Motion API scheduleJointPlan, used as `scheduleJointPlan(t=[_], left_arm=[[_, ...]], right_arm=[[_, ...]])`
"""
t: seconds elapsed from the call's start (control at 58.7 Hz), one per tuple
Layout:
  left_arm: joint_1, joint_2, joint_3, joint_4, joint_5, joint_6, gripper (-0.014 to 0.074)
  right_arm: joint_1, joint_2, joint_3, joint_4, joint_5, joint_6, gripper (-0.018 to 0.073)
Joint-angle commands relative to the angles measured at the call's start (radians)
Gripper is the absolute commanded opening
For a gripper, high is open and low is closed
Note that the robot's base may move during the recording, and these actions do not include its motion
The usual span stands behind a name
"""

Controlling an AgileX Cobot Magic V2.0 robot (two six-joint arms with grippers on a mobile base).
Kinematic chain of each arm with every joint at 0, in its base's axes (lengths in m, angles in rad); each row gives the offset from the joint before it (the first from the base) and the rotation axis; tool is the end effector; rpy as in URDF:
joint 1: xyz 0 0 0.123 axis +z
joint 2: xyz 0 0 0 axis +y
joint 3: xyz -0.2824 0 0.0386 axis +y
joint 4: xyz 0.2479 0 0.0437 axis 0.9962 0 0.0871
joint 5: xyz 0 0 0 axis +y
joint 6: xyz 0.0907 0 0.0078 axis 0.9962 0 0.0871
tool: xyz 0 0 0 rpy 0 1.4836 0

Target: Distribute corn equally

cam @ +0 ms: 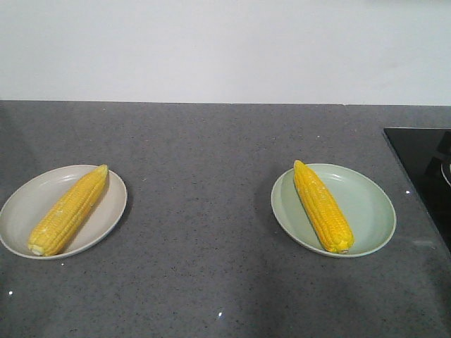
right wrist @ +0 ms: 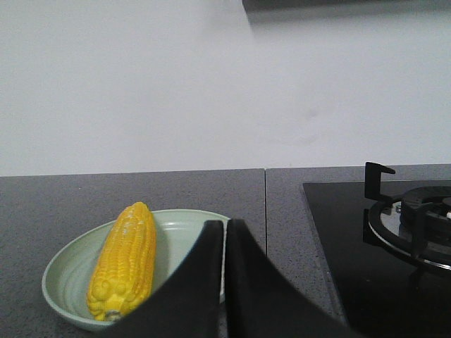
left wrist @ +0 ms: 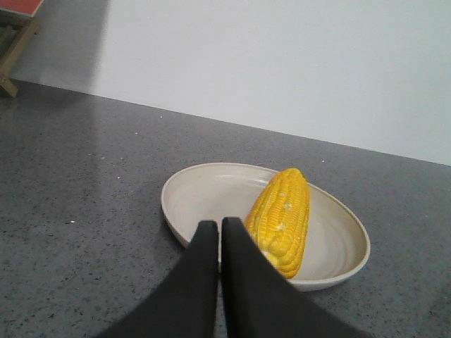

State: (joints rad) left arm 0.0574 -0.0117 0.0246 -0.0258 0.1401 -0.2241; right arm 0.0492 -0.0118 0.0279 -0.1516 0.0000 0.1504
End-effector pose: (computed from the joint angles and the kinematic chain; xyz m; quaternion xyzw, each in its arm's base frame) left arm 0.0564 0.0029 0.1927 -0.1104 0.7216 -0.0669 0.6802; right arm 0.0565 0.0028 0.2043 -0.0172 0.6813 0.0176 0.7316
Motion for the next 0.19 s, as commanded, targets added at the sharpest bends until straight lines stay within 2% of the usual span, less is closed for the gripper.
scheduleJointPlan(t=[0.0, 0.17], left_arm=[[-0.001, -0.015, -0.022, -0.001, -0.068, -0.010, -0.0006], [-0.001, -0.015, -0.022, -0.001, -0.068, -0.010, -0.0006]], right_arm=[[-0.004, -0.007, 0.018, -0.003, -0.077, -0.002, -0.0002], [-0.004, -0.007, 0.018, -0.003, -0.077, -0.002, -0.0002]])
